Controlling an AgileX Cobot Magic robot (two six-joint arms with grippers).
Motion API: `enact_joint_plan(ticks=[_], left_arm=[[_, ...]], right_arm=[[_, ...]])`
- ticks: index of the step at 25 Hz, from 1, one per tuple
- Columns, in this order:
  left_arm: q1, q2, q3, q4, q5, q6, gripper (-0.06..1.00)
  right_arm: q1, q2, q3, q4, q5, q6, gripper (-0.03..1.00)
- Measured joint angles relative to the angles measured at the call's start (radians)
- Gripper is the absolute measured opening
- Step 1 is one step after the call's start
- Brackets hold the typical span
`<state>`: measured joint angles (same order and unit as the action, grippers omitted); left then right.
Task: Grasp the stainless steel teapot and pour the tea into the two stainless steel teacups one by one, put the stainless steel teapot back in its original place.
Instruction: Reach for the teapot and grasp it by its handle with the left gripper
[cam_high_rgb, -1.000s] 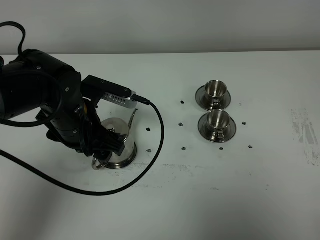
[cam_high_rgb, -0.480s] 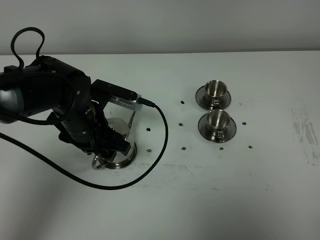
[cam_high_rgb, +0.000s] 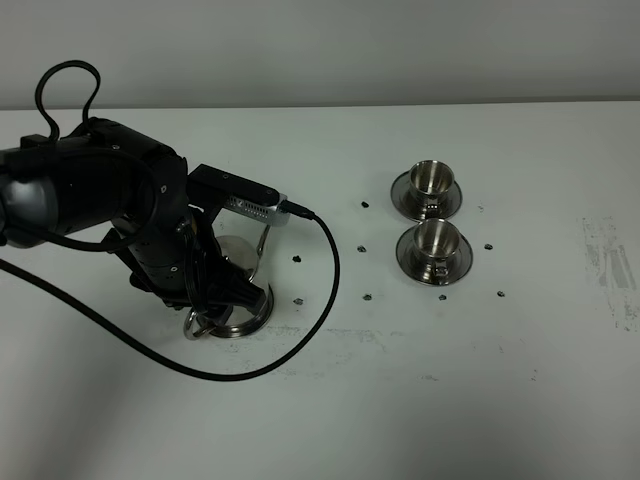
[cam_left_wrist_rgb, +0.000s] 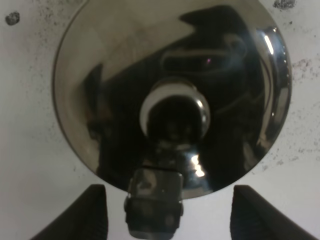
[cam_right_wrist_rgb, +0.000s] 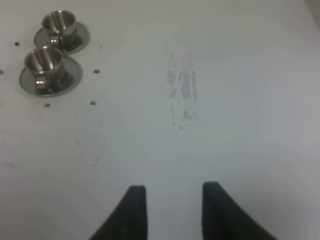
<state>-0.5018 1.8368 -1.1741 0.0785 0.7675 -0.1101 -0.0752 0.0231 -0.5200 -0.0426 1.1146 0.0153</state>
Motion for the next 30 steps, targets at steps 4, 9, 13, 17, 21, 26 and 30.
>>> enact_joint_plan(ticks=[4, 9, 13, 17, 21, 26, 30], left_arm=[[0.000, 0.000, 0.000, 0.002, 0.000, 0.000, 0.53], [0.000, 0.000, 0.000, 0.010, -0.003, 0.000, 0.53], [0.000, 0.000, 0.000, 0.018, -0.015, 0.001, 0.53], [0.000, 0.000, 0.000, 0.019, -0.021, 0.004, 0.53], [0.000, 0.000, 0.000, 0.020, -0.022, 0.007, 0.53], [0.000, 0.004, 0.000, 0.020, -0.030, 0.007, 0.53], [0.000, 0.029, 0.000, 0.020, -0.044, 0.008, 0.53]], right_arm=[[0.000, 0.000, 0.000, 0.000, 0.000, 0.000, 0.29], [0.000, 0.000, 0.000, 0.000, 0.000, 0.000, 0.29], [0.000, 0.000, 0.000, 0.000, 0.000, 0.000, 0.29], [0.000, 0.000, 0.000, 0.000, 0.000, 0.000, 0.29], [0.000, 0.000, 0.000, 0.000, 0.000, 0.000, 0.29], [0.000, 0.000, 0.000, 0.000, 0.000, 0.001, 0.29], [0.000, 0.000, 0.000, 0.000, 0.000, 0.001, 0.29]])
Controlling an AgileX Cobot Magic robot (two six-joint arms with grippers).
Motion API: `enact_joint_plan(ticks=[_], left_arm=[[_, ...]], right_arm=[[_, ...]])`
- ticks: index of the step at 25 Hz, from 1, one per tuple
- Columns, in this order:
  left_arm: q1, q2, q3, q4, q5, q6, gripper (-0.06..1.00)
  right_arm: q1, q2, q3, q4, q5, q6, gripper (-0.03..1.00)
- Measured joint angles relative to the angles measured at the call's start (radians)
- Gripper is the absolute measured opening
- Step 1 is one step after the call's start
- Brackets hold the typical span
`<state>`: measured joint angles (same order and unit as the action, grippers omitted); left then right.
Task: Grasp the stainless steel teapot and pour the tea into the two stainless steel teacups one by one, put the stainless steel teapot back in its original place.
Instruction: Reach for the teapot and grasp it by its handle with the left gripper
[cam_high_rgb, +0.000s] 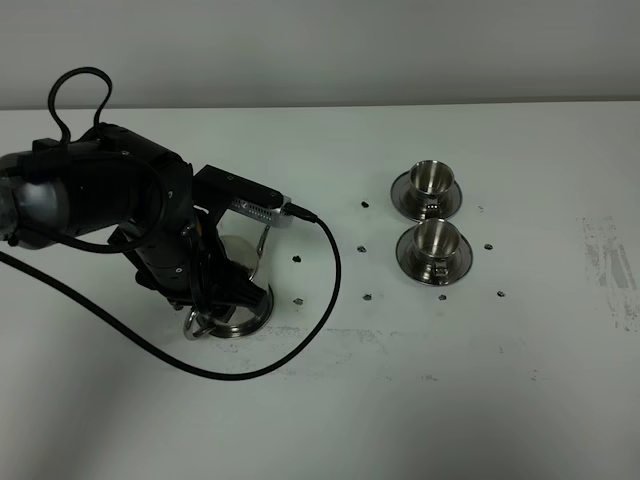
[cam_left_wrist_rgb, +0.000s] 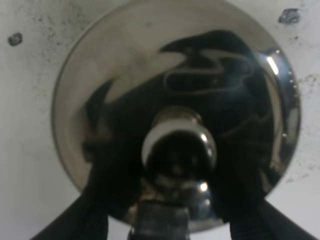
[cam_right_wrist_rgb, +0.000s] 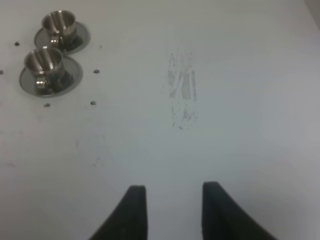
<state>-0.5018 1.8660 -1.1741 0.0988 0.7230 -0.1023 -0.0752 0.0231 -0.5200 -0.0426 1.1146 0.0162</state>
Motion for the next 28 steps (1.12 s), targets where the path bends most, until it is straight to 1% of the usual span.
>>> enact_joint_plan(ticks=[9, 11, 12, 13, 16, 21, 28], left_arm=[[0.000, 0.008, 0.000, 0.000, -0.009, 0.000, 0.53], [0.000, 0.008, 0.000, 0.000, -0.009, 0.000, 0.50], [0.000, 0.008, 0.000, -0.001, -0.009, 0.000, 0.47], [0.000, 0.009, 0.000, -0.002, -0.008, -0.004, 0.42], [0.000, 0.012, 0.000, -0.005, -0.008, -0.012, 0.19], [0.000, 0.020, 0.000, -0.004, -0.008, 0.008, 0.20], [-0.001, -0.009, 0.000, -0.004, 0.003, 0.009, 0.20]], right_arm=[[0.000, 0.000, 0.000, 0.000, 0.000, 0.000, 0.29], [0.000, 0.000, 0.000, 0.000, 0.000, 0.000, 0.29], [0.000, 0.000, 0.000, 0.000, 0.000, 0.000, 0.29], [0.000, 0.000, 0.000, 0.000, 0.000, 0.000, 0.29], [0.000, 0.000, 0.000, 0.000, 0.000, 0.000, 0.29], [0.000, 0.000, 0.000, 0.000, 0.000, 0.000, 0.29], [0.000, 0.000, 0.000, 0.000, 0.000, 0.000, 0.29]])
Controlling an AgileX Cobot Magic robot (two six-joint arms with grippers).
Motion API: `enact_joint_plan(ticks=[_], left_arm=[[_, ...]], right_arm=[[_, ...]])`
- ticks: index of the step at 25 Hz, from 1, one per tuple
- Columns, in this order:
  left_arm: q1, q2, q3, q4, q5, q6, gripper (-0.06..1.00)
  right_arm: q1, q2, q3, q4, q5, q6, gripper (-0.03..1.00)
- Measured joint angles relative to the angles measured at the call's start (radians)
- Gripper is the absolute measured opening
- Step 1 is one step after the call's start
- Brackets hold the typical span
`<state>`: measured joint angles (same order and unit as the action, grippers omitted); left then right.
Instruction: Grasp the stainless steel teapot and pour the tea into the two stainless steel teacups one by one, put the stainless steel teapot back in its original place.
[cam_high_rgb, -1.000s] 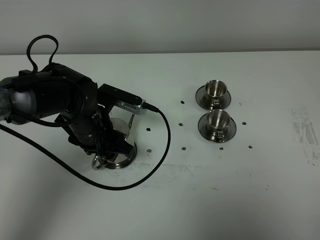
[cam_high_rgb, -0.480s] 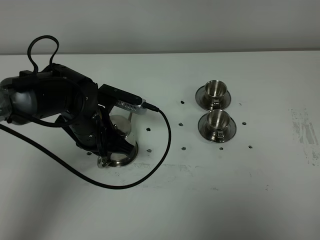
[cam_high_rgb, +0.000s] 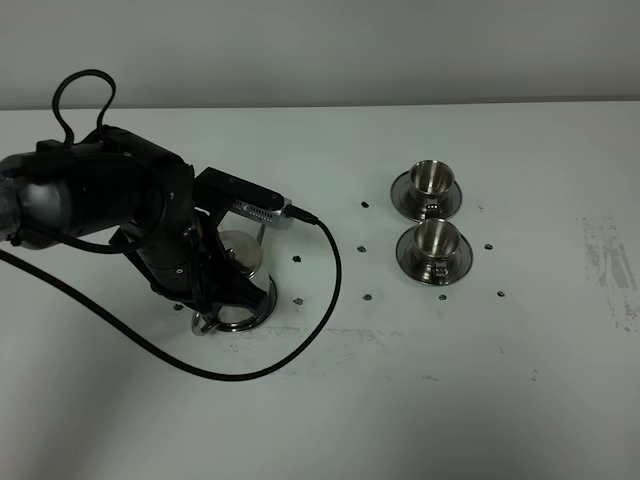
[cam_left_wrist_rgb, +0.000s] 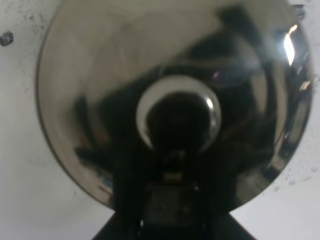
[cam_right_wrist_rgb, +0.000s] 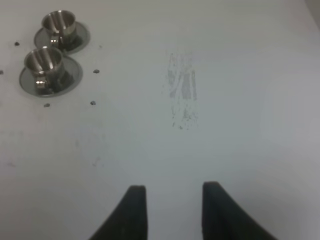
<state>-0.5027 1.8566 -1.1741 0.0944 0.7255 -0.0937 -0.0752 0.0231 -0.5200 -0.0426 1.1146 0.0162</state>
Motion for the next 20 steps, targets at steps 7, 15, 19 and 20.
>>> enact_joint_plan(ticks=[7, 15, 19, 20], left_arm=[[-0.008, -0.101, 0.000, 0.001, 0.078, 0.002, 0.20], [-0.005, -0.085, -0.077, 0.006, 0.089, 0.071, 0.20], [0.002, 0.001, -0.255, 0.008, 0.151, 0.130, 0.20], [0.002, 0.034, -0.313, 0.008, 0.173, 0.144, 0.20]], right_arm=[[0.000, 0.000, 0.000, 0.000, 0.000, 0.000, 0.29], [0.000, 0.000, 0.000, 0.000, 0.000, 0.000, 0.29], [0.000, 0.000, 0.000, 0.000, 0.000, 0.000, 0.29], [0.000, 0.000, 0.000, 0.000, 0.000, 0.000, 0.29]])
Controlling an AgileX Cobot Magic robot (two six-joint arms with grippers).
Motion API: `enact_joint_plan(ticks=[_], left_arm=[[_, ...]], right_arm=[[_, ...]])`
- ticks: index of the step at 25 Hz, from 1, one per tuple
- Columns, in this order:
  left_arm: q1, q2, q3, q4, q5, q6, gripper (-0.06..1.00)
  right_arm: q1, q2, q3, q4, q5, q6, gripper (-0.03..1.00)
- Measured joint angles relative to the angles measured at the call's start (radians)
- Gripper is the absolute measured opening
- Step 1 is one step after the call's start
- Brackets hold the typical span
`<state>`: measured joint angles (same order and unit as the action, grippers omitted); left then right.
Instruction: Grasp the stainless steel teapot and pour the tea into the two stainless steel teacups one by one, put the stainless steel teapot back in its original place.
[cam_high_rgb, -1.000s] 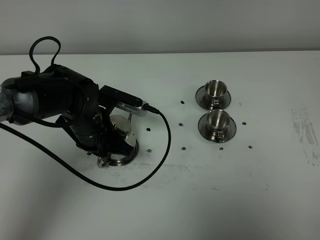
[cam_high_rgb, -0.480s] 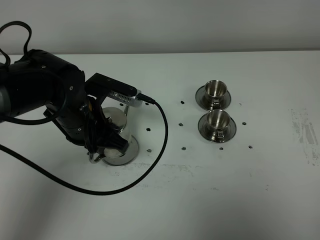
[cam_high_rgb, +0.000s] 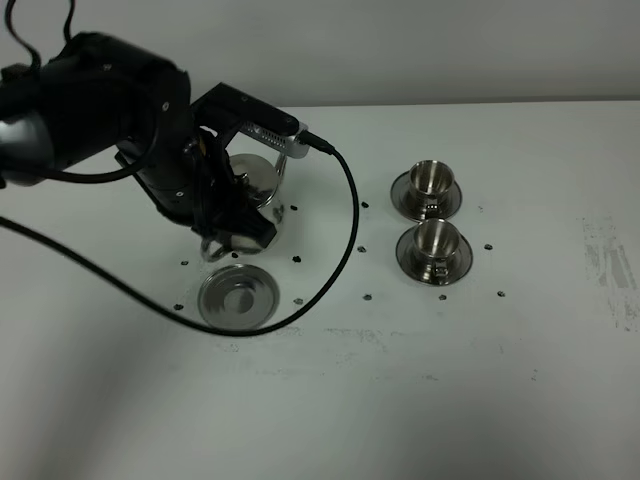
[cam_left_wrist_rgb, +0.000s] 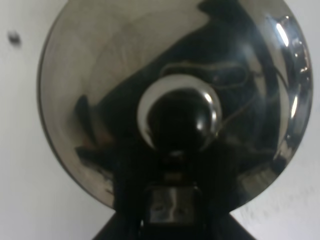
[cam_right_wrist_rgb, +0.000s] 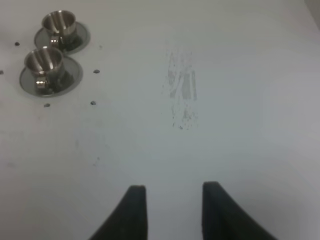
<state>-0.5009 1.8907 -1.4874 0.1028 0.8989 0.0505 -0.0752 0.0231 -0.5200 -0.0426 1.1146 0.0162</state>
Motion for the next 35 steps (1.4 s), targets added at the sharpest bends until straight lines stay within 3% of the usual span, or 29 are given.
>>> enact_joint_plan(ticks=[9, 13, 22, 30, 35], left_arm=[[-0.002, 0.351, -0.599, -0.053, 0.155, 0.171, 0.20], [-0.027, 0.468, -0.771, -0.057, 0.196, 0.289, 0.20], [-0.095, 0.524, -0.820, 0.090, 0.199, 0.453, 0.20], [-0.095, 0.524, -0.821, 0.152, 0.202, 0.723, 0.20], [-0.091, 0.524, -0.821, 0.180, 0.161, 0.755, 0.20]], right_arm=[[0.000, 0.000, 0.000, 0.000, 0.000, 0.000, 0.29], [0.000, 0.000, 0.000, 0.000, 0.000, 0.000, 0.29], [0.000, 0.000, 0.000, 0.000, 0.000, 0.000, 0.29], [0.000, 0.000, 0.000, 0.000, 0.000, 0.000, 0.29], [0.000, 0.000, 0.000, 0.000, 0.000, 0.000, 0.29]])
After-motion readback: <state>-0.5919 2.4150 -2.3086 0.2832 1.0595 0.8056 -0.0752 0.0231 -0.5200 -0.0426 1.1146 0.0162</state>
